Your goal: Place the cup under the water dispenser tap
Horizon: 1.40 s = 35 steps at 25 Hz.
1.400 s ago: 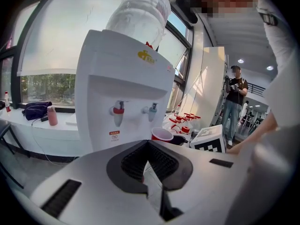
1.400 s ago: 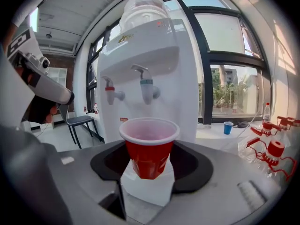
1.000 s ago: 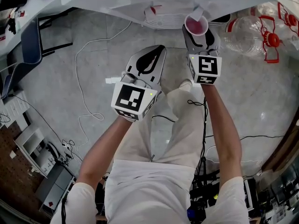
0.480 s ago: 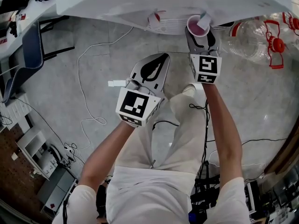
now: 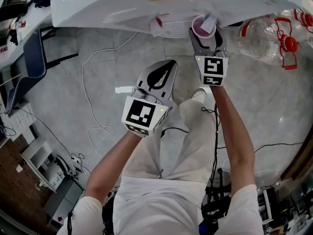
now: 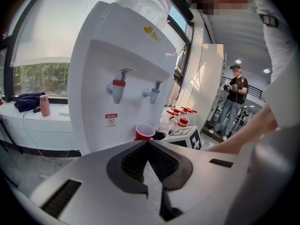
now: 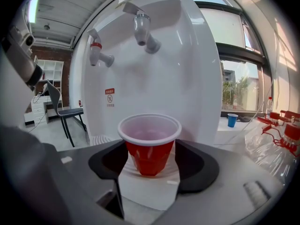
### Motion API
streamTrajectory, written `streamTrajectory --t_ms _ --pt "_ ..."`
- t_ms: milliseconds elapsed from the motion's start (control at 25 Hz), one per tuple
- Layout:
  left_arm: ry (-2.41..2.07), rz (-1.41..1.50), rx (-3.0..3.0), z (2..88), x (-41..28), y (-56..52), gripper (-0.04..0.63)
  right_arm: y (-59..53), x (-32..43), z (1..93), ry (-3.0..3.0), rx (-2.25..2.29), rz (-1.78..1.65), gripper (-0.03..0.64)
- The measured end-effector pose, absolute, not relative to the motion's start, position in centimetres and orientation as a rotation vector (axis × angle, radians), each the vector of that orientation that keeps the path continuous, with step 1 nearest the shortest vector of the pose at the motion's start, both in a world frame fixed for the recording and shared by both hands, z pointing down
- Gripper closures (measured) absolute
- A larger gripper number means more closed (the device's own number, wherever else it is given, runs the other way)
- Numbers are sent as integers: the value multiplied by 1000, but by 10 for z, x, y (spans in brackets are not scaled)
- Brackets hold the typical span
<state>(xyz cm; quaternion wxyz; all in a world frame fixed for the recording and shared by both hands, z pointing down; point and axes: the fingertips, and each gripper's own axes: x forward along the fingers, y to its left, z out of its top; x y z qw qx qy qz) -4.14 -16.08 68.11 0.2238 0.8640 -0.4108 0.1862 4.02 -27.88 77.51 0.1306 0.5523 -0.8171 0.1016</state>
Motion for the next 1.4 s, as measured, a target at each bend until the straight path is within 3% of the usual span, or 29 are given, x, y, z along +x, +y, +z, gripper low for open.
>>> streamTrajectory --t_ms 320,920,1080,1400 --pt "-1130 518 2375 676 -42 -159 589 -270 45 778 -2348 1585 321 244" --pt "-1118 544 2338 641 -33 -137 589 -236 55 737 -2334 1530 336 241" --pt "-1134 546 2321 631 -30 -134 589 -227 59 721 -2342 1505 330 248" --pt "-1131 551 2307 605 -27 -123 589 -210 56 684 -2358 1430 284 333"
